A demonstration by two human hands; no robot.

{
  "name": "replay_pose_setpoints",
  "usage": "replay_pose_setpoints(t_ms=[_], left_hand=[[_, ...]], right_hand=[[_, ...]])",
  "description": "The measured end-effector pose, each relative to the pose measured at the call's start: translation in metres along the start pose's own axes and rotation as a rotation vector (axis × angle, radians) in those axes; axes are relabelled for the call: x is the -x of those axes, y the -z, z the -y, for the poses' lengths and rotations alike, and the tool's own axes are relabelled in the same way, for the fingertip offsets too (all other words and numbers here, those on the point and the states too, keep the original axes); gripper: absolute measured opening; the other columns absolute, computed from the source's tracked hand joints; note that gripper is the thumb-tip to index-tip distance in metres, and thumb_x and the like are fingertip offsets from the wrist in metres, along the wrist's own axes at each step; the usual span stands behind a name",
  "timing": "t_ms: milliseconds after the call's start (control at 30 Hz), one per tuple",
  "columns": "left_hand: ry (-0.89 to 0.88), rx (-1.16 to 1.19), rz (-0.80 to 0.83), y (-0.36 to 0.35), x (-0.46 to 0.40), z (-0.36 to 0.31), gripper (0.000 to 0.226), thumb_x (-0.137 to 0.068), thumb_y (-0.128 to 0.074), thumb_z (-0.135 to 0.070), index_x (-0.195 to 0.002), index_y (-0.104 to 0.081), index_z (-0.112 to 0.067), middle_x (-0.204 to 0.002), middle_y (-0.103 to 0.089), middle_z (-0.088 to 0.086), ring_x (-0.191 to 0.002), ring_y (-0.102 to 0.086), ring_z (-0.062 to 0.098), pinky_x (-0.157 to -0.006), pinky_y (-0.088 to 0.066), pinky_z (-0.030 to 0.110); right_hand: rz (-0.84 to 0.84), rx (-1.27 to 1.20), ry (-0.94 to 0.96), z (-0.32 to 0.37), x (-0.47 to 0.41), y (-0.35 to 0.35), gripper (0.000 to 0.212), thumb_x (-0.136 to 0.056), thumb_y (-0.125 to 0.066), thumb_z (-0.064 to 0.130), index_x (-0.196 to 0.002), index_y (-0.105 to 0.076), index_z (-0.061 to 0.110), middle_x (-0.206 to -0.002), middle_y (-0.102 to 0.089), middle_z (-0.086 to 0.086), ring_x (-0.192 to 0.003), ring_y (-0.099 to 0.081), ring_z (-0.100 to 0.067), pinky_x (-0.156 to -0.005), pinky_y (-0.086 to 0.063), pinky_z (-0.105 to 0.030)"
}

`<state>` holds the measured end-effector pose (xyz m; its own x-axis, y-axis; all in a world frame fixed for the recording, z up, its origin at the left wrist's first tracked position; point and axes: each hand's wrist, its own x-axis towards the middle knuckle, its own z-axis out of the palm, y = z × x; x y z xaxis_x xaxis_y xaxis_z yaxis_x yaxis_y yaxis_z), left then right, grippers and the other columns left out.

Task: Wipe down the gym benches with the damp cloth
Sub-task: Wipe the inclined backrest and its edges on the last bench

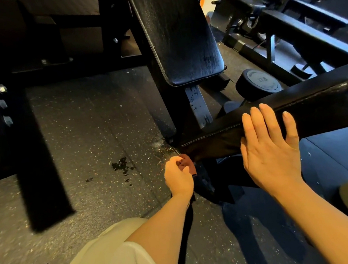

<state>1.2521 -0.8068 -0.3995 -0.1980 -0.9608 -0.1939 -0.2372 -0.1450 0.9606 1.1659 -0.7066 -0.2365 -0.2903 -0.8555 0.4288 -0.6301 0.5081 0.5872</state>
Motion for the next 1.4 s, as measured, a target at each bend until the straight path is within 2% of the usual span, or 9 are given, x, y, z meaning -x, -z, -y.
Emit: replay_pose_setpoints(t_ms=[67,333,467,600,733,833,1133,1267,1400], left_hand=[[-0.005,0.054,-0.069,0.008,-0.006,-0.010,0.021,-0.089,-0.059,0.001,-0.108,-0.059,-0.008,-0.109,-0.058,0.007,-0.102,-0.055,0.024,-0.080,-0.034,0.018],[-0.493,0.288,-0.188,0.091,-0.066,-0.104,0.029,-0.085,-0.060,0.006,-0.108,-0.061,-0.012,-0.106,-0.058,-0.004,-0.097,-0.051,-0.007,-0.084,-0.036,0.004],[-0.578,0.243,-0.189,0.125,-0.114,-0.121,0.031,-0.086,-0.063,0.002,-0.110,-0.058,-0.017,-0.105,-0.054,-0.008,-0.098,-0.050,-0.007,-0.084,-0.035,0.004],[-0.595,0.218,-0.179,0.145,-0.150,-0.134,0.029,-0.086,-0.067,-0.003,-0.111,-0.059,-0.015,-0.106,-0.054,-0.002,-0.097,-0.052,-0.003,-0.083,-0.037,0.002],[-0.579,0.208,-0.119,0.136,-0.177,-0.153,0.036,-0.084,-0.070,-0.005,-0.116,-0.059,-0.015,-0.109,-0.053,-0.004,-0.095,-0.051,0.001,-0.084,-0.038,0.001],[-0.577,0.187,-0.099,0.116,-0.196,-0.162,0.037,-0.081,-0.070,-0.001,-0.112,-0.058,-0.017,-0.107,-0.056,-0.006,-0.096,-0.052,0.005,-0.079,-0.037,0.000],[-0.525,0.265,-0.128,0.047,-0.211,-0.139,0.037,-0.079,-0.068,0.004,-0.101,-0.060,-0.024,-0.099,-0.056,-0.016,-0.093,-0.054,-0.005,-0.082,-0.046,0.015],[-0.516,0.177,-0.063,0.053,-0.203,-0.105,0.038,-0.072,-0.068,0.007,-0.084,-0.054,-0.027,-0.084,-0.057,-0.009,-0.081,-0.056,0.005,-0.071,-0.042,0.018],[-0.547,0.305,-0.224,0.065,-0.241,-0.150,0.025,-0.081,-0.066,0.001,-0.099,-0.061,-0.016,-0.096,-0.062,-0.001,-0.088,-0.058,0.010,-0.078,-0.047,0.023]], right_hand=[[0.025,-0.023,0.004,0.000,-0.001,0.004,0.050,-0.098,-0.033,0.027,-0.142,-0.036,0.003,-0.147,-0.036,-0.017,-0.144,-0.020,-0.031,-0.118,-0.004,-0.045],[0.085,-0.392,-0.040,0.056,-0.055,0.026,0.053,-0.068,-0.075,0.011,-0.119,-0.062,0.001,-0.133,-0.055,-0.018,-0.129,-0.047,-0.033,-0.113,-0.022,-0.047],[0.147,-0.511,0.044,0.098,-0.128,0.035,0.044,-0.072,-0.074,0.014,-0.113,-0.064,0.003,-0.130,-0.057,-0.015,-0.124,-0.052,-0.031,-0.113,-0.024,-0.049],[0.237,-0.534,0.084,0.102,-0.184,0.044,0.039,-0.091,-0.054,0.024,-0.127,-0.052,0.011,-0.144,-0.041,-0.004,-0.135,-0.036,-0.021,-0.119,-0.007,-0.043],[0.345,-0.623,0.005,0.080,-0.221,0.041,0.036,-0.091,-0.053,0.022,-0.124,-0.054,0.009,-0.137,-0.048,-0.005,-0.119,-0.050,-0.027,-0.101,-0.036,-0.038],[0.479,-0.732,-0.039,0.071,-0.241,0.022,0.048,-0.094,-0.053,0.021,-0.140,-0.041,0.012,-0.149,-0.037,-0.002,-0.129,-0.044,-0.026,-0.101,-0.038,-0.036],[0.546,-0.925,0.039,0.094,-0.261,-0.043,0.071,-0.091,-0.046,0.000,-0.154,-0.018,0.019,-0.162,-0.008,0.002,-0.147,-0.016,-0.015,-0.115,-0.017,-0.025],[0.522,-0.905,0.019,0.094,-0.258,-0.048,0.077,-0.085,-0.047,0.001,-0.153,-0.022,0.027,-0.160,-0.011,0.011,-0.144,-0.026,-0.015,-0.112,-0.028,-0.031],[0.516,-0.759,0.064,0.092,-0.269,-0.041,0.071,-0.088,-0.048,0.010,-0.153,-0.023,0.026,-0.160,-0.015,0.009,-0.139,-0.035,-0.022,-0.103,-0.035,-0.032]])
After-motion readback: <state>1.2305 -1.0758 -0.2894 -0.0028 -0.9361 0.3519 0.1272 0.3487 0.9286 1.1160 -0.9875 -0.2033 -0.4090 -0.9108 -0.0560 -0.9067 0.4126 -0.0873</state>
